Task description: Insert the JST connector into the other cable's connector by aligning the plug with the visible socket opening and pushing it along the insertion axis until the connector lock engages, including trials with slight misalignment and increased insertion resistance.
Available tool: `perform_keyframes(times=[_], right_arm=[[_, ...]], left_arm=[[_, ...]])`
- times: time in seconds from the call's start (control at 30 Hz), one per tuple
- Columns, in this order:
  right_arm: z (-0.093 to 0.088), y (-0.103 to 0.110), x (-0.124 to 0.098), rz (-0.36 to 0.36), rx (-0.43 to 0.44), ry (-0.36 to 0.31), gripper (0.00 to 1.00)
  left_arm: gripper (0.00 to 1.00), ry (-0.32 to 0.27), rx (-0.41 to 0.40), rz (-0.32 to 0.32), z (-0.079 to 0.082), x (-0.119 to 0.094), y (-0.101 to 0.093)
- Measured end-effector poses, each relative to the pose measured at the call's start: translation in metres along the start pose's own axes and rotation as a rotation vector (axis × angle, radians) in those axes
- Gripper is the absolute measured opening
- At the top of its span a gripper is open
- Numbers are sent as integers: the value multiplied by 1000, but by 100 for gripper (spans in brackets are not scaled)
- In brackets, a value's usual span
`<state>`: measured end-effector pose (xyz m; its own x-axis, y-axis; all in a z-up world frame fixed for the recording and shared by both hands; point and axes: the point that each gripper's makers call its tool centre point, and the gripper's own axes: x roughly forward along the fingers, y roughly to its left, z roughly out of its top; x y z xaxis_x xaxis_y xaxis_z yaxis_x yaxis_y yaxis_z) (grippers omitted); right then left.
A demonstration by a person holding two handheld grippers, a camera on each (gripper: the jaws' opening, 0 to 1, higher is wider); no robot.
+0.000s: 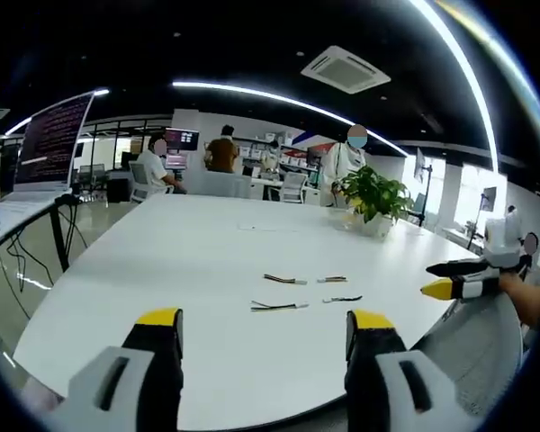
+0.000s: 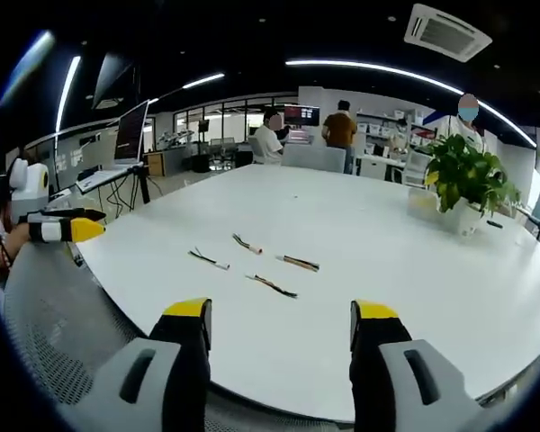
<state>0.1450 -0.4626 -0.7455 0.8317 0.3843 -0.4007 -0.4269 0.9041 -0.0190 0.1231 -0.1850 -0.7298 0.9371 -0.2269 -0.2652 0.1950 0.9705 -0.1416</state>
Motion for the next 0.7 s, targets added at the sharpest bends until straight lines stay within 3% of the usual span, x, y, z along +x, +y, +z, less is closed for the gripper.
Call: perform_keyframes(times=[0.7], right_arm=[[-4,-3,0,-19,-5,25,55]], left_arm=[[65,2,4,-17,-2,0,-1]])
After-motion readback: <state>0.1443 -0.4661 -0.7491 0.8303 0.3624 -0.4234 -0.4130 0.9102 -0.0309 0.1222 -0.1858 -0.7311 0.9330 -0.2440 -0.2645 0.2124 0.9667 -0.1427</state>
